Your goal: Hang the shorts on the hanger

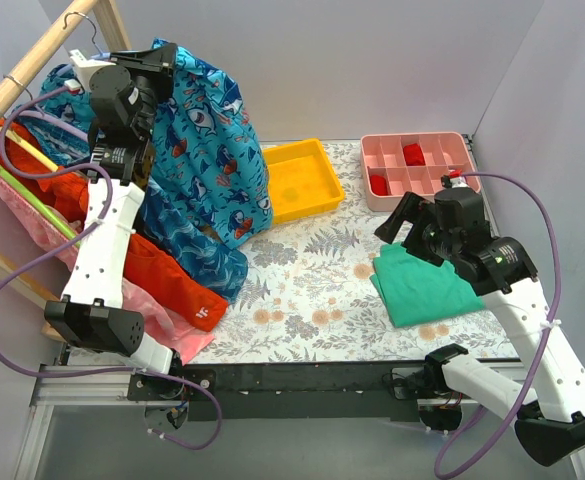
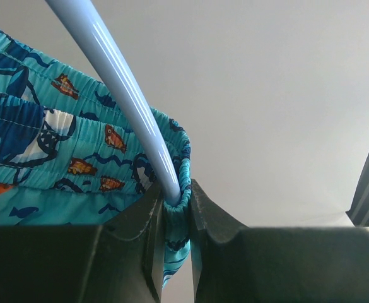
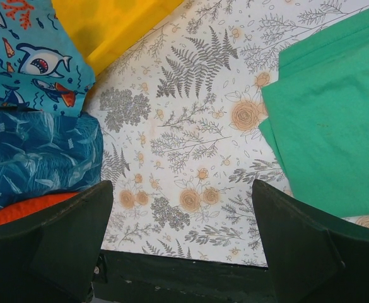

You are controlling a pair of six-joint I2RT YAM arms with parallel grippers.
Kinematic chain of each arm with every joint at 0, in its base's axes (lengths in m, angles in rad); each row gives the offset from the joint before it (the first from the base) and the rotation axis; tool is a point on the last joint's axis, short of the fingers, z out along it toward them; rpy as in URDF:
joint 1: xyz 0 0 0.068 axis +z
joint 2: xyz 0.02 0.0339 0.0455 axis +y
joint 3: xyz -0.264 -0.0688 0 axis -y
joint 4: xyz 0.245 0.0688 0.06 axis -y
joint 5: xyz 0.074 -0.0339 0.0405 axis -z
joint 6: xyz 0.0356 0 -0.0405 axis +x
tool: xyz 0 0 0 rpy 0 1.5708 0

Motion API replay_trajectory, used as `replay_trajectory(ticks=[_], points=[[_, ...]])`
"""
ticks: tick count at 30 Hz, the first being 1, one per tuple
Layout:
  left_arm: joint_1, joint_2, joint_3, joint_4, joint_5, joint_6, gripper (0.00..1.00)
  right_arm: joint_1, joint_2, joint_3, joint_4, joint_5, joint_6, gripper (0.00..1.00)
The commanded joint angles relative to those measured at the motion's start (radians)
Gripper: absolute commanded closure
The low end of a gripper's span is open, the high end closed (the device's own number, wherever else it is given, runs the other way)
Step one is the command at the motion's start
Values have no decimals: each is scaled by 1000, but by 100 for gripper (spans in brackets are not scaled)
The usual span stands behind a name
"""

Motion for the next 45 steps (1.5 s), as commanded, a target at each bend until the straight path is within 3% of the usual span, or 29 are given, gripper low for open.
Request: replay_trajectory(ticks=[1, 29, 45], points=[[18, -32, 48, 71, -38, 1, 100, 2, 4, 54, 19, 8, -14, 1], [72, -6, 87, 92, -93, -113, 100, 2, 10, 77, -15, 14, -23, 1], [93, -63, -70, 118, -121, -183, 100, 2, 12, 56, -10, 0, -29, 1]])
